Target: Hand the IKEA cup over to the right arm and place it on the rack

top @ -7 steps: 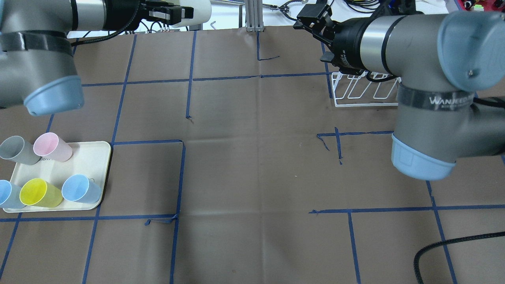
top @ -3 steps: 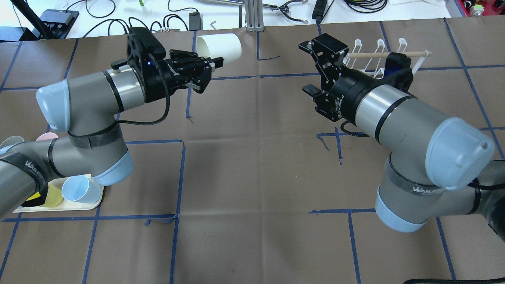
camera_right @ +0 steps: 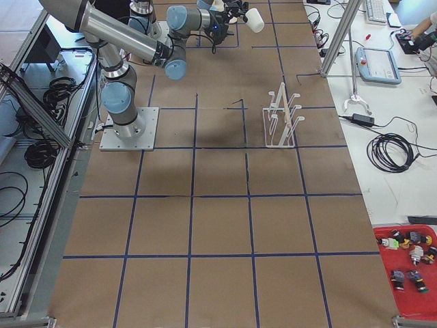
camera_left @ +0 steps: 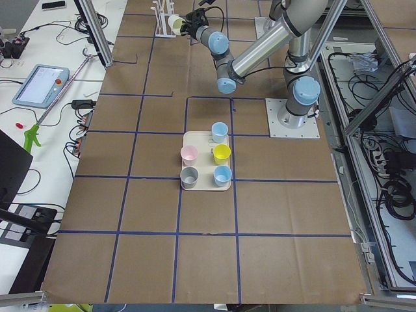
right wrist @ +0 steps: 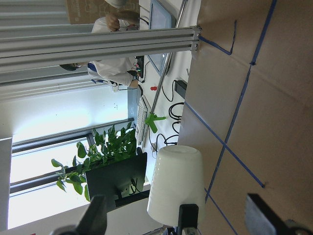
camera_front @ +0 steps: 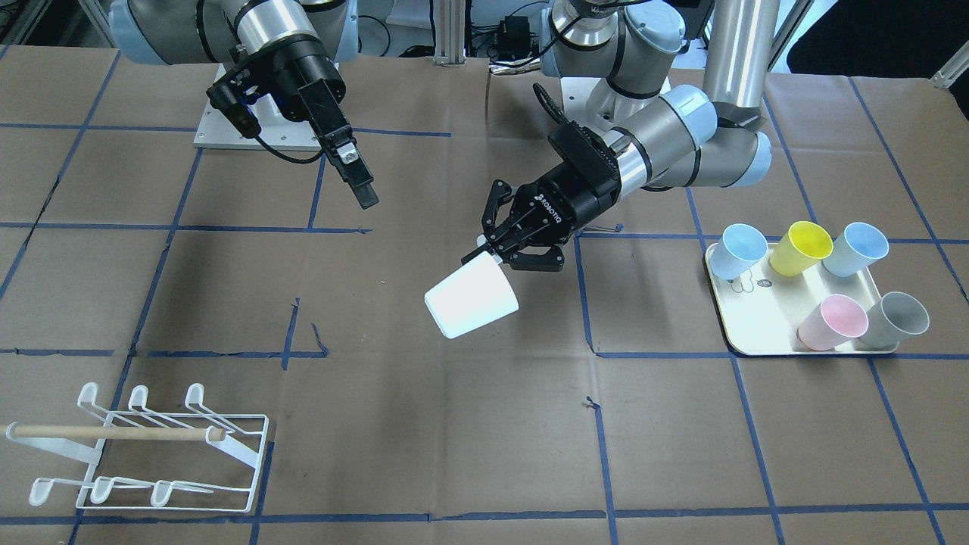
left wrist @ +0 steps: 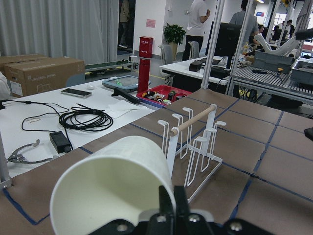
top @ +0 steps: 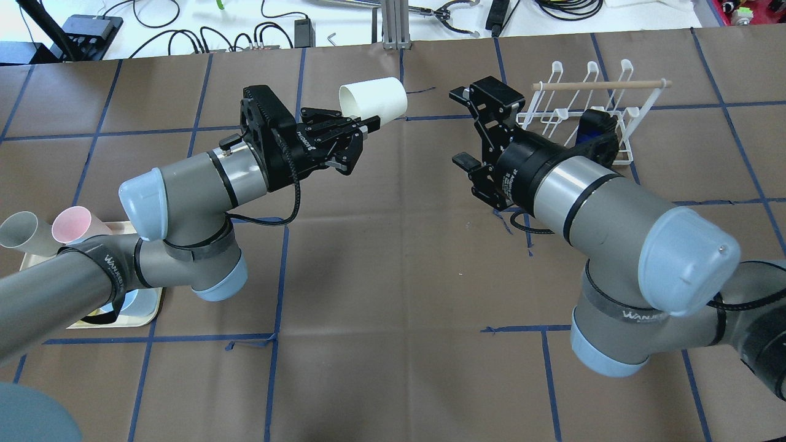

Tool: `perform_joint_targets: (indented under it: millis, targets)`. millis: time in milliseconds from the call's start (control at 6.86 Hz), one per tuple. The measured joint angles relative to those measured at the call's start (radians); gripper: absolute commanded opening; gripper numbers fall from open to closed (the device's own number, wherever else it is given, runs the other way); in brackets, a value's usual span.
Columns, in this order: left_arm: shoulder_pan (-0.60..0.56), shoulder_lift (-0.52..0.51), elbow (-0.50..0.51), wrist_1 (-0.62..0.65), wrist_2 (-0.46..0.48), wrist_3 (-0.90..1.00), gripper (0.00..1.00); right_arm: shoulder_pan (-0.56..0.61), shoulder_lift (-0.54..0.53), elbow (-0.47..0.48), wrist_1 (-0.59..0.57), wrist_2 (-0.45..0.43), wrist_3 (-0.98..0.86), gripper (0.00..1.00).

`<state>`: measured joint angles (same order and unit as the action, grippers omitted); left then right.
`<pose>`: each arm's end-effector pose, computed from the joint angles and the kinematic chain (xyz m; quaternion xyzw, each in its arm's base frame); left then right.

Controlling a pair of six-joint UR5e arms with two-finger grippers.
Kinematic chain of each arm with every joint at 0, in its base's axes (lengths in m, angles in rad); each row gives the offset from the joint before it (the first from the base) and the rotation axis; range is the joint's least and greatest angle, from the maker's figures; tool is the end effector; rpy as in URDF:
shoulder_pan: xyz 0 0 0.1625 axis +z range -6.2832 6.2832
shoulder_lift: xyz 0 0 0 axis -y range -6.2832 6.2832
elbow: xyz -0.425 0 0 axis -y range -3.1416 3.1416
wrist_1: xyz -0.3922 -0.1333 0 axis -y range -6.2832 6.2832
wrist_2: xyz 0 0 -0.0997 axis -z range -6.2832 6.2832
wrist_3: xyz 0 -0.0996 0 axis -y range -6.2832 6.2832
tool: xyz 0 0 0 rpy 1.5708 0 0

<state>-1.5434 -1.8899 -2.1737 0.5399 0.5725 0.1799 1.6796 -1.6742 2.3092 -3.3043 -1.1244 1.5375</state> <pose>-0.2044 -0.4633 0.3259 -0.3227 -0.7049 0.5300 0.3436 0.2184 -0.3757 0.4005 0.4576 0.7041 -0.2077 0.5017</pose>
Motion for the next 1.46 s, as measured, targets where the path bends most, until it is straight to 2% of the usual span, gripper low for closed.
perform_joint_targets:
  millis: [146, 583, 1020, 1457]
  targets:
    - [-0.004, -0.006, -0.004, 0.060, -0.019, -0.059, 0.03, 0.025, 0.006, -0.001, 0.041, -0.002, 0.005, 1.00]
    - [-0.007, -0.004, -0.010, 0.088, -0.089, -0.100, 0.04, 0.041, 0.024, -0.049, 0.138, -0.003, 0.011, 1.00]
    - [-0.009, -0.005, -0.011, 0.088, -0.100, -0.102, 0.03, 0.051, 0.122, -0.168, 0.149, -0.003, 0.011, 1.00]
    - [-0.009, -0.003, -0.011, 0.088, -0.099, -0.103, 0.04, 0.067, 0.189, -0.226, 0.149, -0.011, 0.017, 1.00]
